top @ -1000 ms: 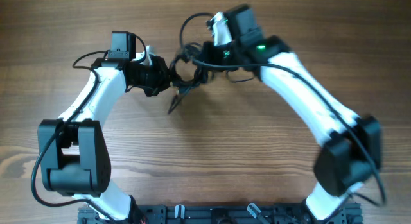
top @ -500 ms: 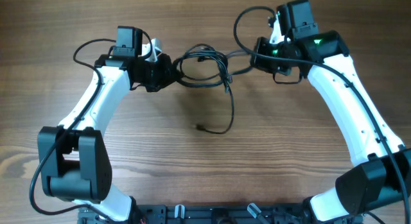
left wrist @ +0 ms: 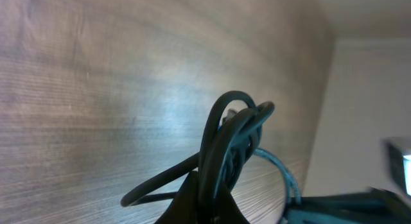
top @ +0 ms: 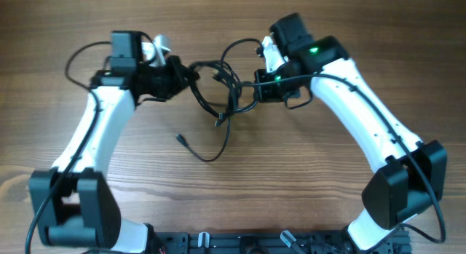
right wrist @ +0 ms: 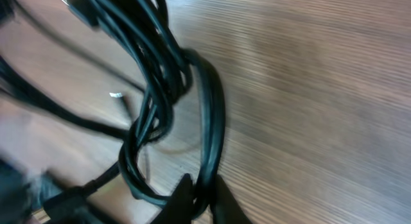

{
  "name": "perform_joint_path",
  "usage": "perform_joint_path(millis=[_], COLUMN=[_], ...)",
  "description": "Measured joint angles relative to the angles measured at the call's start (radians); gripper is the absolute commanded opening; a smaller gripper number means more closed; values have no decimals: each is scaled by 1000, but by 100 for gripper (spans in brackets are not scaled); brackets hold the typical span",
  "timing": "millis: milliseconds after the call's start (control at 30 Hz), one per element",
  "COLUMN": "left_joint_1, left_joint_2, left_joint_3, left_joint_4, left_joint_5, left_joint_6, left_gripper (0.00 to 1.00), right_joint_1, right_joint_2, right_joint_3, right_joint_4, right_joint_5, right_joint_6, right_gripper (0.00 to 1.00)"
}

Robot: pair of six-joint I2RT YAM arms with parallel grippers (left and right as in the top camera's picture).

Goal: Untangle cables

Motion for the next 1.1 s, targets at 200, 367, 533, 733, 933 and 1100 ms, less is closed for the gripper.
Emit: perform_joint_path(millis=[200, 367, 533, 733, 933, 1100], left_joint_1=[-77, -77, -77, -61, -26, 19], left_joint_2=[107, 109, 113, 113, 118, 134], left_joint_3=[-12, -17, -20, -20, -26, -30], left_joint_4=[4, 111, 289, 385, 615, 742], left_joint_5=[-72, 5, 356, 655, 789, 811], left_joint_6=[-14, -45, -28, -69, -278, -506], left_gripper=[4, 4, 4, 4, 4, 4], right_joint_1=[38, 38, 38, 38, 37, 17], right_joint_2=[1, 1, 2, 13, 76, 77], right_joint_3=[0, 0, 0, 1, 6, 28], right_joint_4=[19, 118, 196, 219, 213, 198], right_joint_5=[116, 51, 37, 55, 114, 69], right_joint_6=[68, 24, 23, 17, 171, 225], right_gripper=[57, 58, 57, 38, 4, 4])
